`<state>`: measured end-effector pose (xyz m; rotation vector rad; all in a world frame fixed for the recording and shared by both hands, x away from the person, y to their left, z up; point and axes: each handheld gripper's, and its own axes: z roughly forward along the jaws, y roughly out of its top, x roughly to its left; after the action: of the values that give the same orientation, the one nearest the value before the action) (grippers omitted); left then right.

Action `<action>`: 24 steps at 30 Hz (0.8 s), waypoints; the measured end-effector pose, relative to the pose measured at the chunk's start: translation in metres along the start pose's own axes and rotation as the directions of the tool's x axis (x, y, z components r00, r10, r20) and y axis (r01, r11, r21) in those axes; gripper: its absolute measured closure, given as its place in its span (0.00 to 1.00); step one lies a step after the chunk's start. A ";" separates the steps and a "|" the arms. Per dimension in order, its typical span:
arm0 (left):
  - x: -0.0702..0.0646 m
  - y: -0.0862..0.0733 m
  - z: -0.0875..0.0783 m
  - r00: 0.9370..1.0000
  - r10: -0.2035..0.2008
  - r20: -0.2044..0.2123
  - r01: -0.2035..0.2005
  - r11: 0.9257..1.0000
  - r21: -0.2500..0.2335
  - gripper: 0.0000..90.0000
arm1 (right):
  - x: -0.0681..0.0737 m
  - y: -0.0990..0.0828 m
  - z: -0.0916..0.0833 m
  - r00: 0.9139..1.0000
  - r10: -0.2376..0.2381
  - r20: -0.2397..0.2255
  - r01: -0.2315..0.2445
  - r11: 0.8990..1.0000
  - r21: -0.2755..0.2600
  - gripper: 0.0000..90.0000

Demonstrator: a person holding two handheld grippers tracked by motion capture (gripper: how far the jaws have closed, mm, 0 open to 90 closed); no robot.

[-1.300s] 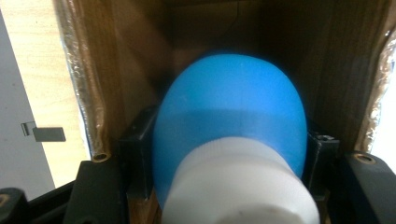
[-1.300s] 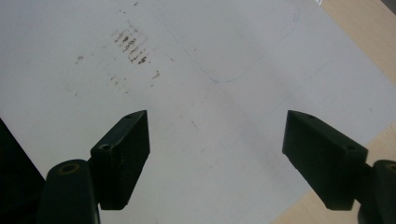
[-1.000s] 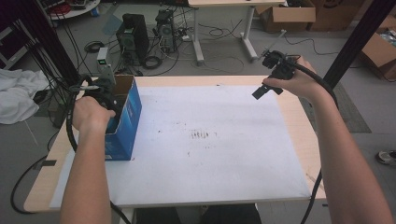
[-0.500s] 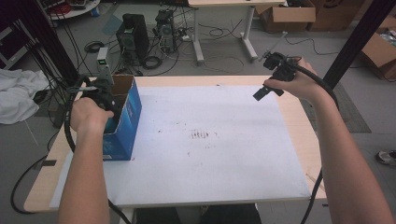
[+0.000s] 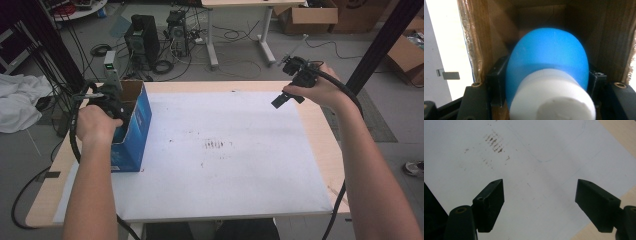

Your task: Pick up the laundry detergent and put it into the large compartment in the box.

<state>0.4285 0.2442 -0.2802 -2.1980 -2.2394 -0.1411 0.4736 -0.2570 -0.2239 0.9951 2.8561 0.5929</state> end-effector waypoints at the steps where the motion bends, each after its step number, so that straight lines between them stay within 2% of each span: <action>1: 0.000 0.000 0.000 1.000 -0.001 0.000 0.001 1.000 0.000 0.41 | 0.000 0.000 0.000 1.000 0.000 0.000 0.000 1.000 0.000 0.26; 17: 0.000 -0.001 -0.004 1.000 -0.011 -0.012 0.011 1.000 -0.022 0.39 | 0.001 0.001 -0.002 1.000 -0.001 0.007 0.001 1.000 0.006 0.26; 24: -0.001 -0.002 -0.008 1.000 0.003 -0.016 -0.004 0.999 -0.035 0.36 | 0.002 0.001 -0.001 1.000 -0.001 0.005 0.001 1.000 0.009 0.26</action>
<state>0.4255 0.2427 -0.2723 -2.2092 -2.2421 -0.1996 0.4723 -0.2557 -0.2224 0.9948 2.8570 0.5768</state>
